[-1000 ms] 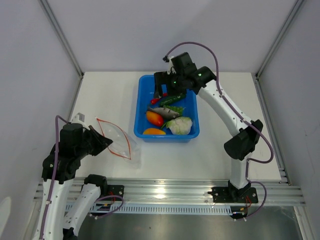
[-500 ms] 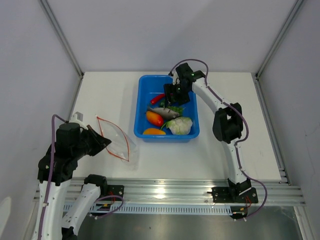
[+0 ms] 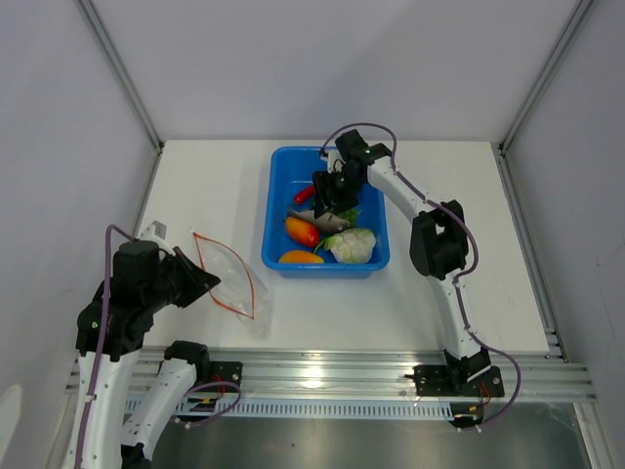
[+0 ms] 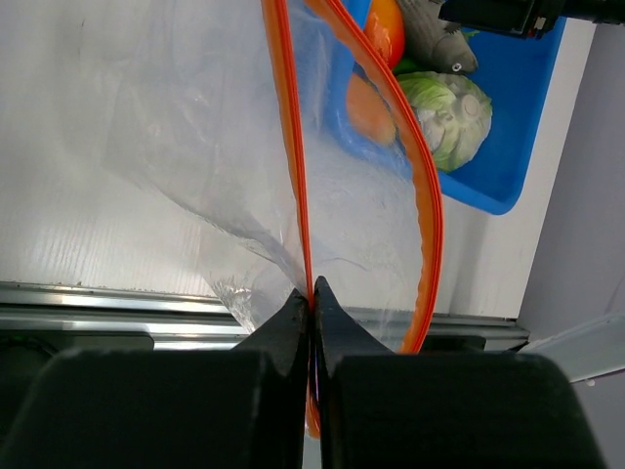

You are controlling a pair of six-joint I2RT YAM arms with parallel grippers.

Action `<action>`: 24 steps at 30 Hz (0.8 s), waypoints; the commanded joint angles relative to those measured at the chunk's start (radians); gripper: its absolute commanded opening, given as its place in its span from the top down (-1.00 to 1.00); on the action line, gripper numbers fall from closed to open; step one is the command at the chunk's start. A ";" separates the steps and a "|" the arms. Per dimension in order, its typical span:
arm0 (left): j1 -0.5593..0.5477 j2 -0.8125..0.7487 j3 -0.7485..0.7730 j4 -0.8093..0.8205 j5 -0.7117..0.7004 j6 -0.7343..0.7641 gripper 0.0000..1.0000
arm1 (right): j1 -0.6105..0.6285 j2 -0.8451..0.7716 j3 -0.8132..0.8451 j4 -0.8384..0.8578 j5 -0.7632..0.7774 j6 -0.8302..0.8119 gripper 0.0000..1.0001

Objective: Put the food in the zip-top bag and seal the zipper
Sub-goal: Pick up the fake fish from the bin.

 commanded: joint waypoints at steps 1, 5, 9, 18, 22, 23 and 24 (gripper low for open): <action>0.004 -0.007 -0.012 0.024 0.029 0.004 0.99 | 0.027 0.019 0.001 0.016 -0.014 -0.016 -0.38; 0.004 -0.010 -0.024 0.029 0.038 0.004 0.99 | 0.042 0.027 -0.001 0.012 -0.008 -0.018 -0.36; 0.004 -0.012 -0.018 0.024 0.037 0.009 0.99 | 0.046 0.033 -0.015 0.009 0.027 -0.019 -0.34; 0.004 -0.004 -0.006 0.020 0.034 0.026 0.99 | 0.048 0.065 -0.021 0.005 0.091 -0.015 -0.14; 0.004 -0.004 -0.006 0.012 0.032 0.032 0.99 | 0.050 0.064 -0.041 0.011 0.088 -0.016 0.01; 0.004 -0.005 -0.006 0.010 0.032 0.033 0.99 | 0.053 0.062 -0.044 0.008 0.081 -0.018 0.05; 0.004 -0.005 -0.006 0.010 0.035 0.033 0.99 | 0.053 0.061 -0.045 0.008 0.078 -0.018 0.17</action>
